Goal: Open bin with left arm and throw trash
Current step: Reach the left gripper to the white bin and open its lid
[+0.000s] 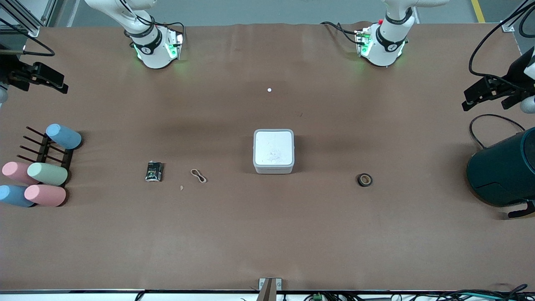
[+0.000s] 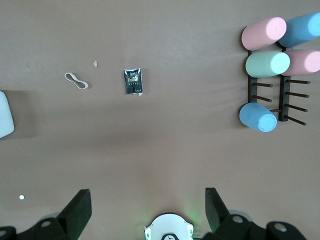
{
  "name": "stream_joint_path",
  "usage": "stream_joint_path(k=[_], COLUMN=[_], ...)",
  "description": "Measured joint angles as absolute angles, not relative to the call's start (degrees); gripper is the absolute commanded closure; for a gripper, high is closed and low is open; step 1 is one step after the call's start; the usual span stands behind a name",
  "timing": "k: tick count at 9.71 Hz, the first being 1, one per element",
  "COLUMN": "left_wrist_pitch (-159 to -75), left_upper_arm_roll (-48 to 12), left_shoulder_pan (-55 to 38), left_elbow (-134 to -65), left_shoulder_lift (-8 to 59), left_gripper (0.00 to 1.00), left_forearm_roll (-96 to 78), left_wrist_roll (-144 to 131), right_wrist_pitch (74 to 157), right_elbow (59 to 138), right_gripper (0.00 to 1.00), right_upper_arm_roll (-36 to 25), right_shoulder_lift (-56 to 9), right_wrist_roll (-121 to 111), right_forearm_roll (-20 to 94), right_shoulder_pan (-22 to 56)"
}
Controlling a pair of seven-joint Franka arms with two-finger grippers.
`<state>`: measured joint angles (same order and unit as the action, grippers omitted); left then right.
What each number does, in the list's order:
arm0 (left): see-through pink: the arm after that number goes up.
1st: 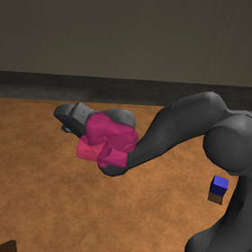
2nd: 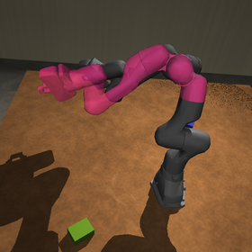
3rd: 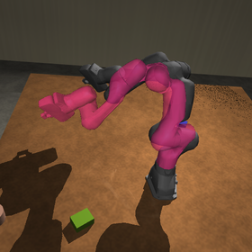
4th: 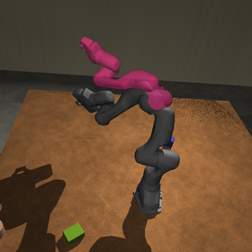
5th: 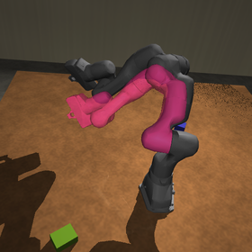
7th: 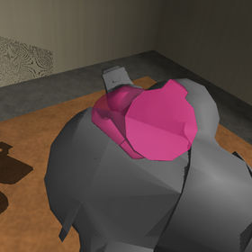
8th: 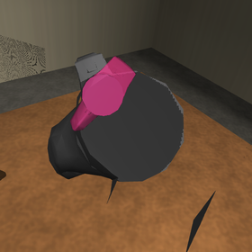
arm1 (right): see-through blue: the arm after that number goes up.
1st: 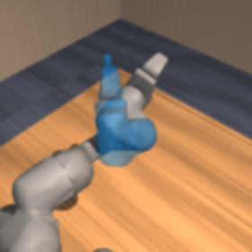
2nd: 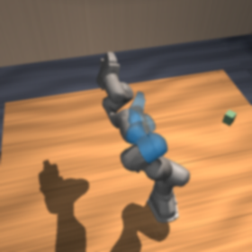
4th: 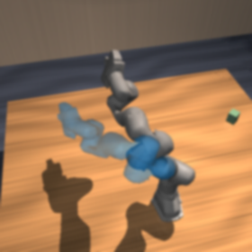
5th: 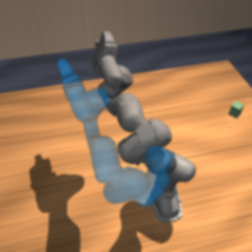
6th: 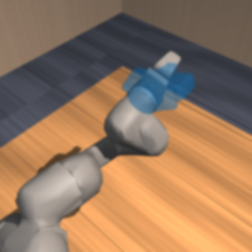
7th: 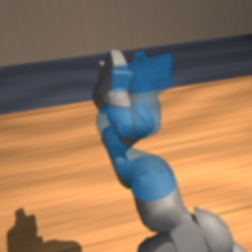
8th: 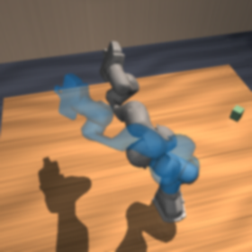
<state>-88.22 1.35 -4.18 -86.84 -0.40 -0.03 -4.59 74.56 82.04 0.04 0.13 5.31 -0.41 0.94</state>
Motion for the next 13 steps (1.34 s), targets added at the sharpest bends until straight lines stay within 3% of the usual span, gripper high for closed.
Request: stream_joint_path(k=[3, 4, 5, 6, 8, 10, 13], left_wrist_pitch=[-87.77, -87.71, -88.89, -93.40, -109.23, -122.14, -125.91], left_upper_arm_roll=[0.57, -1.60, -4.50, -6.73, -7.91, -7.88, -7.75], left_shoulder_pan=[-5.15, -7.44, -11.28, -15.95, -26.55, -33.14, -34.29], left_elbow=[-86.35, -86.34, -86.34, -86.33, -85.92, -84.92, -83.50], left_shoulder_lift=[1.53, 3.09, 5.50, 8.74, 18.63, 28.72, 35.81], left_gripper=[0.04, 0.48, 0.73, 0.86, 1.00, 1.00, 1.00], left_forearm_roll=[-5.37, -8.30, -9.35, -9.42, -8.81, -4.91, -4.25], left_wrist_roll=[-3.03, -2.99, -4.04, -6.91, -17.36, -21.83, -23.50], right_wrist_pitch=[74.94, 74.99, 75.01, 75.05, 75.33, 77.04, 95.11], right_elbow=[82.04, 82.04, 82.04, 82.03, 82.07, 83.02, 94.30], right_gripper=[0.00, 0.00, 0.00, 0.00, 0.00, 0.00, 0.00], right_upper_arm_roll=[0.01, 0.01, 0.03, 0.14, 0.56, 0.91, 0.92], right_shoulder_lift=[0.13, 0.13, 0.13, 0.10, -0.25, -1.73, -7.81], right_wrist_roll=[5.31, 5.31, 5.31, 5.29, 5.31, 5.60, 5.27], right_forearm_roll=[-0.41, -0.41, -0.41, -0.38, 0.05, 2.66, 5.45], right_shoulder_pan=[0.91, 0.88, 0.88, 0.99, 2.83, 4.39, 5.16])
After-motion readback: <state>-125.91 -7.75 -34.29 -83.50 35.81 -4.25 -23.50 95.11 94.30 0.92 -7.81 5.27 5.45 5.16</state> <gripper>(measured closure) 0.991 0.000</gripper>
